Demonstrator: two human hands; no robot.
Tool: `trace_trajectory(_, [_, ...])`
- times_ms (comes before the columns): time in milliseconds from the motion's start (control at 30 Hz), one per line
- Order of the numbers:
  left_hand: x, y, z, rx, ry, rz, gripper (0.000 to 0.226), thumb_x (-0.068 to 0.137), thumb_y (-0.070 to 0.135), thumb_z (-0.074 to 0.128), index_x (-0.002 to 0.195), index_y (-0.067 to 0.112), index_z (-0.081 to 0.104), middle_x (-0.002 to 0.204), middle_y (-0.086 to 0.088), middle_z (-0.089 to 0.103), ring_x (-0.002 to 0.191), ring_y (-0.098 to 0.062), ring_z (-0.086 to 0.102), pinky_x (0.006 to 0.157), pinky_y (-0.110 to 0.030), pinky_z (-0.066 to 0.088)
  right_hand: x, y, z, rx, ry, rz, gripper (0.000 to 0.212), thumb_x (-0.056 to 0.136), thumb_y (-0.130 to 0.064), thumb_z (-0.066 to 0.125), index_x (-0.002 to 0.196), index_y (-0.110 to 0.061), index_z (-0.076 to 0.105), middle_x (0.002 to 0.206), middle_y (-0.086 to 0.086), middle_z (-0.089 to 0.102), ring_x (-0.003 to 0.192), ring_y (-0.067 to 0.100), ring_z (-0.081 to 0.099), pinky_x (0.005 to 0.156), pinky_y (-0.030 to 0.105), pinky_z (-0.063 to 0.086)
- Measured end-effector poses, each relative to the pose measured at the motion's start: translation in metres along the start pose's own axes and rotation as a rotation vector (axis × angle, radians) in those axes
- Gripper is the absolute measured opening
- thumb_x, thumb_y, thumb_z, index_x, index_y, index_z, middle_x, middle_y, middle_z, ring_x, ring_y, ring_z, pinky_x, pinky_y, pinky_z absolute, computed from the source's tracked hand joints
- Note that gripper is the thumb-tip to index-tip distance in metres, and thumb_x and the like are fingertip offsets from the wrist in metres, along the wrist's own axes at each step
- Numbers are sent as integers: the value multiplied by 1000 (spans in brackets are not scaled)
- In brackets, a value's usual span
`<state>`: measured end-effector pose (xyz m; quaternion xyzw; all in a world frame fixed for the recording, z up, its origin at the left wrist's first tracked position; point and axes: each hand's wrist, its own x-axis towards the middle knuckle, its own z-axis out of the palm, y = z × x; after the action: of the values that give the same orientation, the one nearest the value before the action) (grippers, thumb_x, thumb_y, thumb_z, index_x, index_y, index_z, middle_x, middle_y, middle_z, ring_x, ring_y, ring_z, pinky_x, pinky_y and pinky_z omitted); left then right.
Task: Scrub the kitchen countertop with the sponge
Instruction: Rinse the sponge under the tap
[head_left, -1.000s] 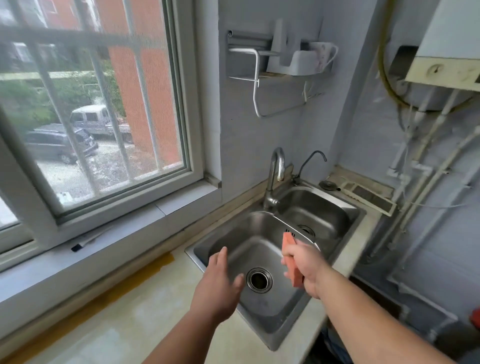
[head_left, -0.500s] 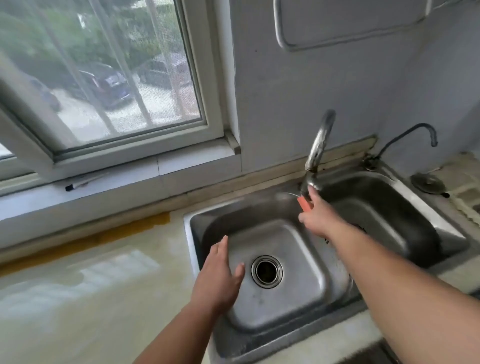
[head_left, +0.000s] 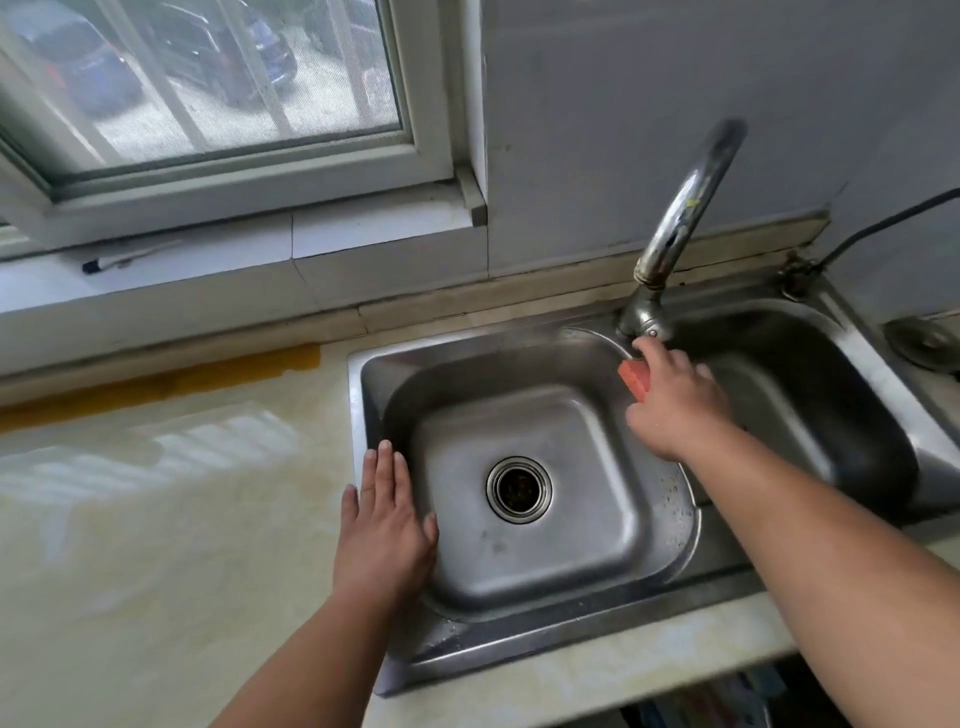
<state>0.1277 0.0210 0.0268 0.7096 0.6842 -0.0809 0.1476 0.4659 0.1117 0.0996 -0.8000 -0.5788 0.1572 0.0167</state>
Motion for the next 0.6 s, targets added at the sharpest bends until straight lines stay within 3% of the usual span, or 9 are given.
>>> trace_trajectory(167, [0,-7,15,5,65,-1,80,105,35,32,162,6,-17,163,-11,-39,151,-25,-35,130,-48,-1,-9,11,5,-1,7,12,77,79,-24,59,146,-38,25,146,8,45,123,38,45,101,43,40])
trace_trajectory(267, [1,-8,18,-6,82,-10,81,104,31,34,161,6,-17,164,-11,-38,151,-25,-35,130,-47,-1,-23,9,12,285,113,-74,80,80,-21,60,152,-40,32,147,1,48,125,31,48,106,40,41])
trace_trajectory(333, [1,-7,19,-16,84,-11,82,104,32,36,161,7,-17,165,-9,-37,152,-24,-35,130,-46,-2,-39,3,29,508,152,-40,71,84,-20,64,150,-38,43,136,-7,53,116,19,53,101,33,42])
trace_trajectory(400, [1,-7,19,-31,79,-10,83,103,32,37,162,8,-17,165,-8,-37,151,-22,-35,130,-46,-3,-55,-9,50,855,28,194,54,90,-20,66,142,-32,56,115,-7,61,101,17,57,89,34,47])
trace_trajectory(500, [1,-8,19,-25,67,-6,87,101,34,39,162,9,-17,165,-7,-38,151,-22,-36,130,-45,-4,-65,-33,69,1629,-381,640,24,98,-30,61,121,-23,65,102,11,64,84,26,60,73,39,50])
trace_trajectory(600, [1,-8,19,-32,78,-1,91,98,36,43,163,9,-15,165,-6,-36,152,-21,-35,130,-45,-4,-60,-49,78,1972,-506,712,23,96,-33,57,111,-19,66,107,17,65,94,32,62,81,50,53])
